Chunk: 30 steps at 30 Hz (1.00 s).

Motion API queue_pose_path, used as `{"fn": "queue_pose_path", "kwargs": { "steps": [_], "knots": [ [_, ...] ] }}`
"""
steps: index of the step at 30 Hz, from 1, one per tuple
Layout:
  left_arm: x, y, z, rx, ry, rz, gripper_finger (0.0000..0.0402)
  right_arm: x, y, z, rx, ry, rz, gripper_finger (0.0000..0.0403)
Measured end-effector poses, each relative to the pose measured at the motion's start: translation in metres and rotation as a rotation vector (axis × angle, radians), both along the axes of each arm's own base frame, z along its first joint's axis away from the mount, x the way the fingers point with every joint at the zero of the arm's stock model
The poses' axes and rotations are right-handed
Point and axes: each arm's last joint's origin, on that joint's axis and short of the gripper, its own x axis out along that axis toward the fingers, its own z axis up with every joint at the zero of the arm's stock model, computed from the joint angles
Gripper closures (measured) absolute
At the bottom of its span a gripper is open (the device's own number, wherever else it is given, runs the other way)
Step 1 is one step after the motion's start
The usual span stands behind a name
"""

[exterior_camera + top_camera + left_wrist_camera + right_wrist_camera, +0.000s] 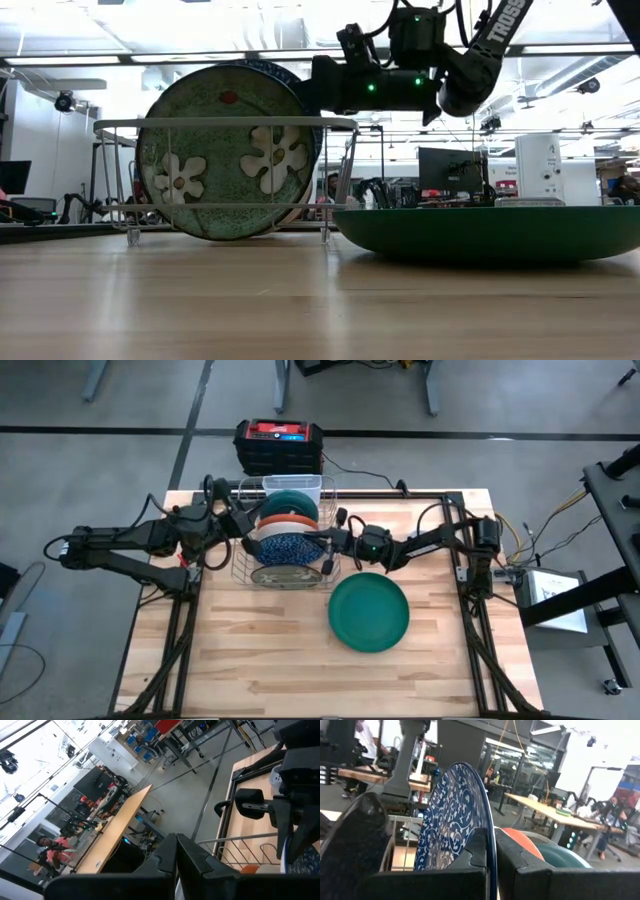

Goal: Sort dishes
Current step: Put the blue ceramic plate into the dish rack

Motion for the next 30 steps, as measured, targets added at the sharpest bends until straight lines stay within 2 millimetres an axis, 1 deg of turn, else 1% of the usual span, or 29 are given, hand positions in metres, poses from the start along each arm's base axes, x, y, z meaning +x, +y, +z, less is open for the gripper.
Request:
{"fn": "queue_pose_path", "kwargs": {
  "steps": [9,18,21,30],
  "knots": [
    [0.000,0.000,-0.001,-0.011,-0.004,0.002,0.0401,0.003,0.000,-0.013,-0.009,0.011,0.010,0.0403],
    [0.000,0.000,-0.003,-0.024,0.010,0.005,0.0401,0.003,0.005,-0.015,0.030,0.017,0.012,0.0403],
    [0.000,0.000,-0.003,-0.027,0.008,0.005,0.0401,0.003,0.006,-0.016,0.038,0.019,-0.011,0.0403],
    [-0.001,0.000,-0.005,-0.038,0.024,0.008,0.0401,0.001,0.008,-0.012,0.017,0.027,-0.042,0.0403]
  ]
}}
